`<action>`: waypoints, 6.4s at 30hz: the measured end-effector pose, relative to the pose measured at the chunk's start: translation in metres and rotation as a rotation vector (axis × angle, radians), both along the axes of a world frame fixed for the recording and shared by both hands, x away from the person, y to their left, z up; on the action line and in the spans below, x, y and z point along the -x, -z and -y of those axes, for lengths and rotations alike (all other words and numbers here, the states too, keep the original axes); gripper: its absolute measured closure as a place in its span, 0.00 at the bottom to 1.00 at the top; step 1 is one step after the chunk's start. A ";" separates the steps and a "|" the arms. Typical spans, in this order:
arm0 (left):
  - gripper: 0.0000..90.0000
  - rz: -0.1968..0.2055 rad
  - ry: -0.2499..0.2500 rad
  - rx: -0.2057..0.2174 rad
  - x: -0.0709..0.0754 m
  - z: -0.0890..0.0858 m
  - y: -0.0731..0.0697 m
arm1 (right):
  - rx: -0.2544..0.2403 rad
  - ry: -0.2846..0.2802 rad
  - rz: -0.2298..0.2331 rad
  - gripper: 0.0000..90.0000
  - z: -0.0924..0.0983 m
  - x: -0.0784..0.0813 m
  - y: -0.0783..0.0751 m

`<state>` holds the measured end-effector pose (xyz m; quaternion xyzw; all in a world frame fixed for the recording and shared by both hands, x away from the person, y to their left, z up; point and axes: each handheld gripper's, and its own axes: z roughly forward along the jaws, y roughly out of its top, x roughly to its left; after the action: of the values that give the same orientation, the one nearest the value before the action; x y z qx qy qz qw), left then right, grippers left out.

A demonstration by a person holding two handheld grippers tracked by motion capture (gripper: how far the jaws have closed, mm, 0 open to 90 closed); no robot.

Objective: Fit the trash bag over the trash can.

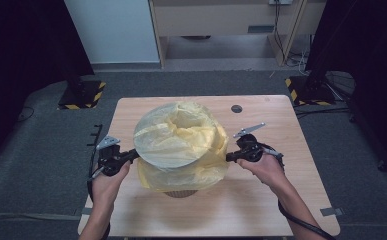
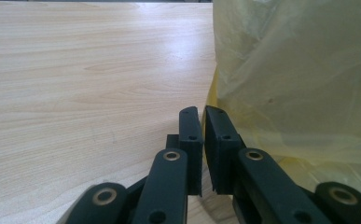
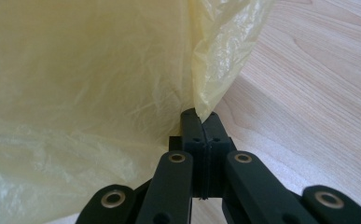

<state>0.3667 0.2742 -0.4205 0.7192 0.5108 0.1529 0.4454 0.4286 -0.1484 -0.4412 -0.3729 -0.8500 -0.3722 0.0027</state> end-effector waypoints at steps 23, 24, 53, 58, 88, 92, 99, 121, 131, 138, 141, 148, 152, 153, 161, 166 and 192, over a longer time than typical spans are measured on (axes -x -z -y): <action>1.00 -0.008 -0.039 -0.070 -0.010 0.000 0.015 | -0.097 0.011 0.050 1.00 0.000 0.001 -0.002; 1.00 -0.006 -0.038 -0.068 -0.009 -0.001 0.015 | -0.100 0.009 0.054 0.99 0.001 0.002 -0.003; 0.13 -0.027 -0.128 -0.226 0.003 -0.032 0.058 | -0.197 0.087 0.134 0.77 0.038 0.019 -0.048; 0.12 -0.041 -0.097 -0.255 0.002 -0.029 0.070 | -0.197 0.071 0.138 0.92 0.036 0.020 -0.056; 0.04 -0.138 0.001 -0.322 0.001 -0.019 0.107 | -0.213 -0.002 0.243 1.00 0.008 0.023 -0.142; 0.01 -0.085 0.004 -0.309 0.001 -0.022 0.113 | -0.200 -0.015 0.250 1.00 -0.002 0.021 -0.152; 0.00 -0.074 -0.002 -0.303 0.002 -0.022 0.114 | -0.212 -0.049 0.259 1.00 -0.027 0.013 -0.169; 0.00 -0.075 -0.003 -0.303 0.002 -0.022 0.114 | -0.178 -0.166 0.243 1.00 -0.106 -0.003 -0.185; 0.00 -0.075 -0.002 -0.303 0.002 -0.022 0.114 | -0.158 -0.217 0.232 0.99 -0.135 -0.003 -0.184; 0.00 -0.075 -0.002 -0.303 0.002 -0.022 0.114 | -0.118 -0.255 0.224 0.98 -0.159 -0.004 -0.182; 0.00 -0.075 -0.002 -0.303 0.001 -0.022 0.114 | -0.097 -0.272 0.222 0.98 -0.169 -0.004 -0.182; 0.00 -0.075 0.003 -0.304 0.001 -0.022 0.114 | 0.005 -0.310 0.178 0.97 -0.190 -0.007 -0.171; 0.00 -0.075 0.004 -0.304 0.001 -0.022 0.114 | 0.066 -0.331 0.158 0.98 -0.198 -0.009 -0.161; 0.00 -0.075 0.004 -0.304 0.001 -0.022 0.114 | 0.077 -0.332 0.159 0.98 -0.200 -0.010 -0.159; 0.00 -0.074 0.005 -0.303 0.000 -0.022 0.114 | 0.131 -0.343 0.107 0.99 -0.208 -0.016 -0.146; 0.00 -0.074 0.006 -0.303 0.000 -0.022 0.114 | 0.163 -0.352 0.086 0.99 -0.214 -0.020 -0.138; 0.00 -0.074 0.008 -0.303 -0.001 -0.021 0.114 | 0.175 -0.346 0.004 1.00 -0.226 -0.033 -0.115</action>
<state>0.3674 0.2954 -0.5348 0.7854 0.4951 0.1999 0.3132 0.4612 0.0779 -0.3265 -0.2194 -0.9305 -0.2914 0.0323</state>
